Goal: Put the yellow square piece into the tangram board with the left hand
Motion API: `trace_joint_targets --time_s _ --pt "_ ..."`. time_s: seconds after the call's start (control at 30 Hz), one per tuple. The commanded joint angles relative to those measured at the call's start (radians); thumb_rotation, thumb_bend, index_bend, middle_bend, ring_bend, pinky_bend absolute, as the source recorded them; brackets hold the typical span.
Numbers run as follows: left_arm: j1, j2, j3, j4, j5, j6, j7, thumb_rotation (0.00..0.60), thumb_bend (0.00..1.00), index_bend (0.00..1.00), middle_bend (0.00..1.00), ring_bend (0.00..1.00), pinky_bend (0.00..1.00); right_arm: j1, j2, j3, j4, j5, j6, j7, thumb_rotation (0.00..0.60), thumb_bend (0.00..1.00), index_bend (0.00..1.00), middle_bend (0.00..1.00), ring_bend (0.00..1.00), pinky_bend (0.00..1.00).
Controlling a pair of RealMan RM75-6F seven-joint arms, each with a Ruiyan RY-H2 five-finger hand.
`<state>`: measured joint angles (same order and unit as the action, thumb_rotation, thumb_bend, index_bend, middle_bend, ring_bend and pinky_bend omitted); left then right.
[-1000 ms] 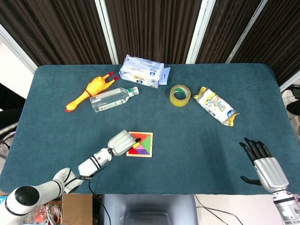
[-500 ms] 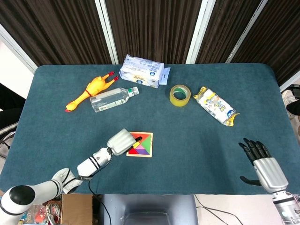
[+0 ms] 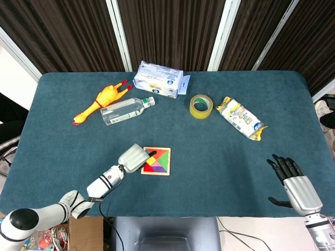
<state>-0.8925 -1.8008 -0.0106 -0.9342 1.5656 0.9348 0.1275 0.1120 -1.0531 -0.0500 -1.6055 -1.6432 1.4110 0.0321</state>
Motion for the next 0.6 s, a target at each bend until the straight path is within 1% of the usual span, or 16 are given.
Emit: trace_joint_targets --time_s 0.03,0.37,0.6 --pt "0.0 -0.006 -0.002 0.005 -0.004 -0.006 0.002 0.6 0.38 0.25 1.0 1.0 1.0 0.001 0.001 0.001 0.0 0.001 0.0 0.003 0.6 0.15 0.0 0.0 0.0 0.0" --pt "-0.001 0.0 0.003 -0.014 0.016 0.012 0.007 0.6 0.38 0.29 1.0 1.0 1.0 0.001 0.002 0.0 -0.002 -0.001 -0.002 0.001 0.6 0.15 0.0 0.0 0.0 0.0" --pt "-0.004 -0.005 -0.001 -0.009 0.006 -0.007 0.026 0.6 0.38 0.31 1.0 1.0 1.0 0.001 0.001 0.0 -0.003 -0.001 -0.002 -0.001 0.6 0.15 0.0 0.0 0.0 0.0"
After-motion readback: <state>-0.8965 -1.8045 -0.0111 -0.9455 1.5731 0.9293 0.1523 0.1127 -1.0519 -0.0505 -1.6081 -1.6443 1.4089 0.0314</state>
